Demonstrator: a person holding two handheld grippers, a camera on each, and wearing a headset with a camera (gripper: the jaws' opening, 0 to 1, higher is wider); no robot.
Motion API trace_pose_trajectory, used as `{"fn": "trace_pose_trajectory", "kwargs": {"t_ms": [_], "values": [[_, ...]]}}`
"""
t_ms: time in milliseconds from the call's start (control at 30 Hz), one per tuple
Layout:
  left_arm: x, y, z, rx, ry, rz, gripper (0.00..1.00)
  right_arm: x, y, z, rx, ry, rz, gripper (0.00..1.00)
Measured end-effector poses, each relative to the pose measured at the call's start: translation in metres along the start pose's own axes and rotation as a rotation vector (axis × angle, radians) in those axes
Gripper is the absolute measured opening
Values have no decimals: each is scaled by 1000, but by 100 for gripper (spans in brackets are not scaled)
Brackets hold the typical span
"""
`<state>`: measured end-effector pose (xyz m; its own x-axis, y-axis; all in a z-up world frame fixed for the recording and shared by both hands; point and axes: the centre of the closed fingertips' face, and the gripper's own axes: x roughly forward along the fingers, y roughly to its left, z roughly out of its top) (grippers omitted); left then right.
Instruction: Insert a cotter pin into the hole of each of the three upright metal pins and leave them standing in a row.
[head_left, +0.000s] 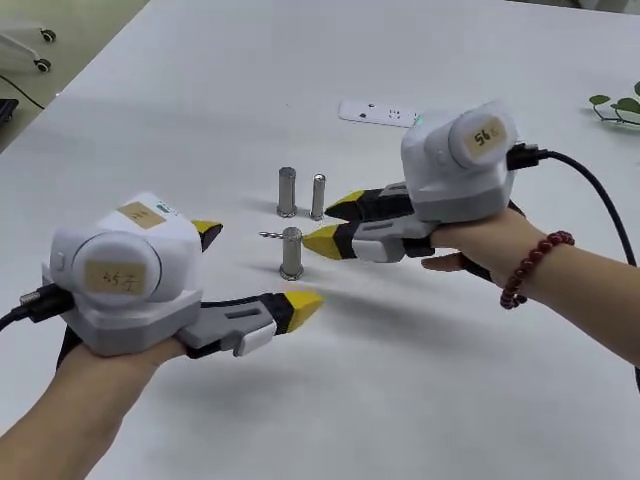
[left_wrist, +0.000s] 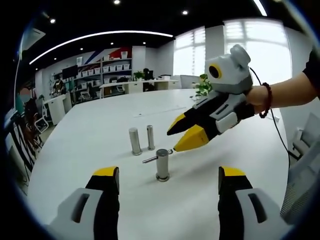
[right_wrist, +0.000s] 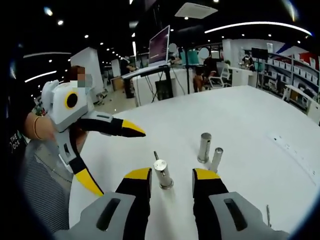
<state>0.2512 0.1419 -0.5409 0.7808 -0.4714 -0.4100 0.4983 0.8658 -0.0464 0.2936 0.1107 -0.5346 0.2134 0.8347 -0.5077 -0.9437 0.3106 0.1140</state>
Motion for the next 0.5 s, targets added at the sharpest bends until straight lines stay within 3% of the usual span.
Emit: {"fn": "trace_pose_trajectory", "kwargs": {"t_ms": [233, 500], "values": [[1, 1, -2, 0, 1, -4, 88, 0, -20, 5, 34, -34, -60, 33], [0, 1, -2, -2, 0, -11, 94, 11, -50, 9, 101, -81, -111, 36]]}}
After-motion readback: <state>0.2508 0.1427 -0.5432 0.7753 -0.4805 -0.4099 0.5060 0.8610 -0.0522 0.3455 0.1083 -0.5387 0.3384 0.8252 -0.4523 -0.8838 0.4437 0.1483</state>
